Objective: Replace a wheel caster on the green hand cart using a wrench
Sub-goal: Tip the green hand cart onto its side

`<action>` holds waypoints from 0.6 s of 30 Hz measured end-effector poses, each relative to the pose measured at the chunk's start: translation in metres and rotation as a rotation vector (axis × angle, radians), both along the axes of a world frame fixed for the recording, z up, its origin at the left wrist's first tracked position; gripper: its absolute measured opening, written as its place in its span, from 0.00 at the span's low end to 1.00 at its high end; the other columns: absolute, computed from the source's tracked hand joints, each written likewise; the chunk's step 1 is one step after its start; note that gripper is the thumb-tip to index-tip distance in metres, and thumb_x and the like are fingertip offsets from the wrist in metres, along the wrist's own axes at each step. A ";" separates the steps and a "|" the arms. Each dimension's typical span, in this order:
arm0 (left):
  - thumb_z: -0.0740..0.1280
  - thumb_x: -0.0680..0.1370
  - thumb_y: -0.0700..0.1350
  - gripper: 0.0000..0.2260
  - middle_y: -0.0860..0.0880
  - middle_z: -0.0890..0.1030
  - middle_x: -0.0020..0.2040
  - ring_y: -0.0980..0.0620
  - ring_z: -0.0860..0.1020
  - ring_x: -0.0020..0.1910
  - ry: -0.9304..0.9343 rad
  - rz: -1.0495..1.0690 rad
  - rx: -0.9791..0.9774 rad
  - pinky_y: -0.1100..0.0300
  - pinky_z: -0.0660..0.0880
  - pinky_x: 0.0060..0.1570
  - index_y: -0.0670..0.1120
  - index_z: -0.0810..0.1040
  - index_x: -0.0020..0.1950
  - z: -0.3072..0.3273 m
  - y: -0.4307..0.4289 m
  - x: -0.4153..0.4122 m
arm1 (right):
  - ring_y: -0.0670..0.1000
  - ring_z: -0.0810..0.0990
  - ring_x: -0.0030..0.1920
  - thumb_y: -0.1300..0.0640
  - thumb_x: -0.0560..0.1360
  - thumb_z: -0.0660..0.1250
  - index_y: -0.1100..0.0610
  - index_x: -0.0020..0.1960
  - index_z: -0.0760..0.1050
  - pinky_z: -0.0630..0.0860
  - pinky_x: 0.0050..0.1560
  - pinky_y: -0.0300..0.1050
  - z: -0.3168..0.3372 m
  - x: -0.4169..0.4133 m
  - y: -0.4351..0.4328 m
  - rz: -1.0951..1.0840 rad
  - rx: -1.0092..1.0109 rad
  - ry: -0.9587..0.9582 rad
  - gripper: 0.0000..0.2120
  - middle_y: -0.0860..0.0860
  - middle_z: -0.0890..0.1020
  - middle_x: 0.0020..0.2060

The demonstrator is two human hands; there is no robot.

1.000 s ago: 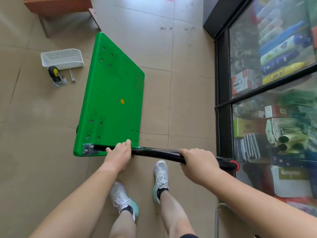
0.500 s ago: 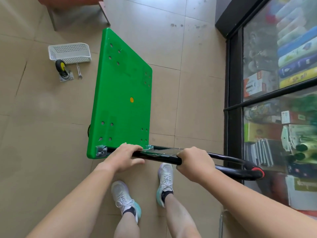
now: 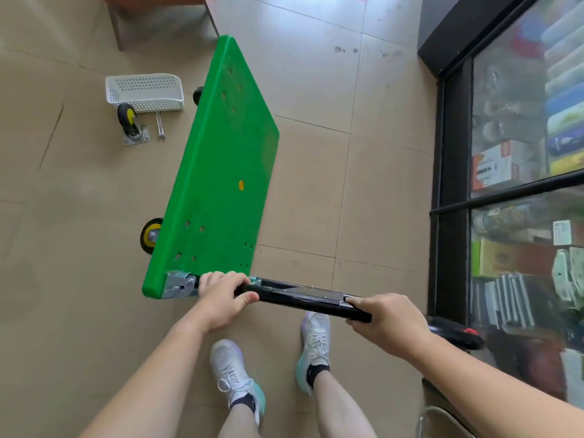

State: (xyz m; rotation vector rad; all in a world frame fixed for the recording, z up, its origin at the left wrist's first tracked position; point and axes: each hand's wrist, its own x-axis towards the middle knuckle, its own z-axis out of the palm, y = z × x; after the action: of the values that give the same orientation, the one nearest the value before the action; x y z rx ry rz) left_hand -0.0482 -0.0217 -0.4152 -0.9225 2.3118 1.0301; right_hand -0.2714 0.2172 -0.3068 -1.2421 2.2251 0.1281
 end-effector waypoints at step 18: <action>0.65 0.81 0.62 0.06 0.58 0.79 0.55 0.51 0.70 0.62 -0.139 0.256 -0.090 0.53 0.56 0.65 0.63 0.74 0.54 -0.017 -0.035 0.070 | 0.52 0.80 0.47 0.40 0.74 0.68 0.37 0.56 0.77 0.64 0.37 0.41 -0.067 0.010 -0.086 0.089 -0.008 -0.132 0.11 0.45 0.82 0.42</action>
State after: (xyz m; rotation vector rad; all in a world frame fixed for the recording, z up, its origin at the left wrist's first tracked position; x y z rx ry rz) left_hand 0.0213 -0.0563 -0.4324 -1.3104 2.1791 0.9319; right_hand -0.2609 0.1312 -0.3740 -1.3150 2.0606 0.0696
